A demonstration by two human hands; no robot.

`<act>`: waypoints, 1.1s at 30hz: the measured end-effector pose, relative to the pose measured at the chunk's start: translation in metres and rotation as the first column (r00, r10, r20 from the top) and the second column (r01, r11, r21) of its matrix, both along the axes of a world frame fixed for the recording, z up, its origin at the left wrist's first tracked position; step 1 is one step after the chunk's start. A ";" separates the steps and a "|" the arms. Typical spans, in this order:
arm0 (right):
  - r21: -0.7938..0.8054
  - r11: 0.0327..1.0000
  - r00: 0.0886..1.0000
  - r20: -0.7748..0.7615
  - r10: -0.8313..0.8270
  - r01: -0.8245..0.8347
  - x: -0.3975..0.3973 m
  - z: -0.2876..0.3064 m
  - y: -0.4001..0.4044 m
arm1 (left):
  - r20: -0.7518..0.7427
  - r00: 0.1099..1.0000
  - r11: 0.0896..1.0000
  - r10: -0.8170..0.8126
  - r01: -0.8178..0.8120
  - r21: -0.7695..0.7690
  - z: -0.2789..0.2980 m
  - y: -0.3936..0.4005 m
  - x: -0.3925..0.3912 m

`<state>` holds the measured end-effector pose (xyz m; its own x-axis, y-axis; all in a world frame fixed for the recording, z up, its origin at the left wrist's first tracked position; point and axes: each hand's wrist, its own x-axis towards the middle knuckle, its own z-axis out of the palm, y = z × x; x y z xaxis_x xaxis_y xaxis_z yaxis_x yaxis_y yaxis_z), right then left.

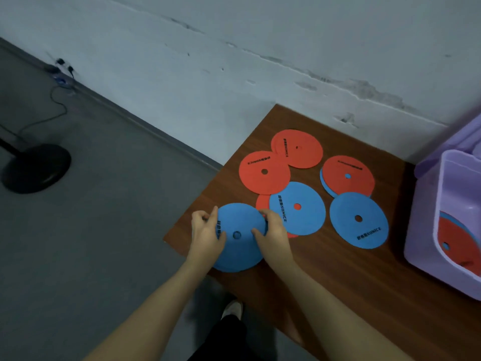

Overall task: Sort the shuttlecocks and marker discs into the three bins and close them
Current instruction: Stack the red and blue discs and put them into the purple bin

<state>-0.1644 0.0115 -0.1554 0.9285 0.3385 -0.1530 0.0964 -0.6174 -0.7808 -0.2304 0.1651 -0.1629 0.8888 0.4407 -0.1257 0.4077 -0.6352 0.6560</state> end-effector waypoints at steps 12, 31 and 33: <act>-0.443 0.887 0.947 0.211 0.242 -0.129 -0.005 -0.032 0.004 | -0.215 0.968 0.934 -0.127 0.190 0.301 -0.014 0.000 -0.021; -0.071 0.996 0.995 0.082 0.062 -0.056 0.010 -0.013 -0.016 | -0.052 0.988 0.990 -0.143 0.143 0.006 0.006 0.000 0.008; -0.033 0.998 0.998 0.042 -0.056 0.058 0.018 -0.009 -0.026 | 0.010 0.969 0.966 -0.248 0.246 0.082 0.009 -0.005 0.029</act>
